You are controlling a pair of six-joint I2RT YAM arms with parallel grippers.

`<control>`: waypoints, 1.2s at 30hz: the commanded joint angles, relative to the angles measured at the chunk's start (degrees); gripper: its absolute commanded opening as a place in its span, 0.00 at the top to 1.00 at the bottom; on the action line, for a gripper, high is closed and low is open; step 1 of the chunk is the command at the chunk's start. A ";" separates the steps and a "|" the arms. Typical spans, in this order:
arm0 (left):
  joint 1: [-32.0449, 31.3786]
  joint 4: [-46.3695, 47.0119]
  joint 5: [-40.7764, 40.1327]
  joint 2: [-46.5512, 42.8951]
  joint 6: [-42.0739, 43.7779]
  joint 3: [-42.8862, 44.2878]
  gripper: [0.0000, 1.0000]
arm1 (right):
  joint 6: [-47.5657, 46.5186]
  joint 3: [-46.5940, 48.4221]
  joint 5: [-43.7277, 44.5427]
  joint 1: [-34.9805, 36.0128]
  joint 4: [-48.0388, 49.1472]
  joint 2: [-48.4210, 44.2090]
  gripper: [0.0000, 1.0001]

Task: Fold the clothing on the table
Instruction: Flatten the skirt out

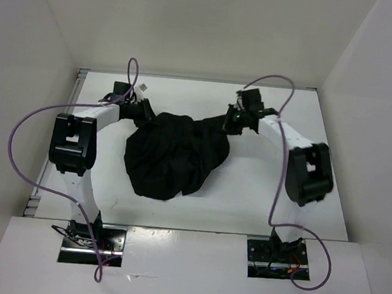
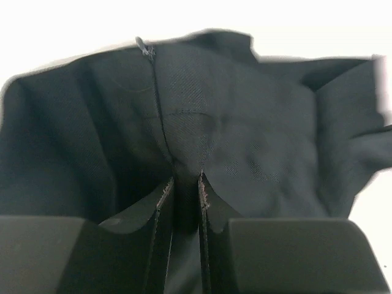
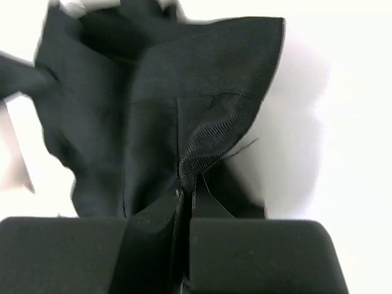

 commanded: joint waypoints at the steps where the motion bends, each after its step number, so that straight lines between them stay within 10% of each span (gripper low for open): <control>1: 0.24 -1.03 3.08 -9.90 3.33 -1.49 0.73 | -1.85 -0.99 14.82 -1.80 -4.41 -16.71 1.00; 13: 0.16 -1.03 3.24 -15.89 3.86 -0.28 0.73 | -1.33 -2.41 20.29 -2.33 -6.79 -28.16 1.00; 19: -0.99 0.37 5.98 -17.82 3.33 -1.57 0.57 | -2.38 -1.36 22.31 -2.33 -8.19 -27.01 1.00; 27: -0.30 1.61 3.35 -21.34 1.92 -8.96 0.53 | -4.92 4.88 4.58 6.01 -5.56 -21.30 1.00; 36: 4.98 0.29 -2.02 -27.75 2.45 -10.81 0.48 | -1.51 10.53 1.39 7.01 -7.05 -39.92 1.00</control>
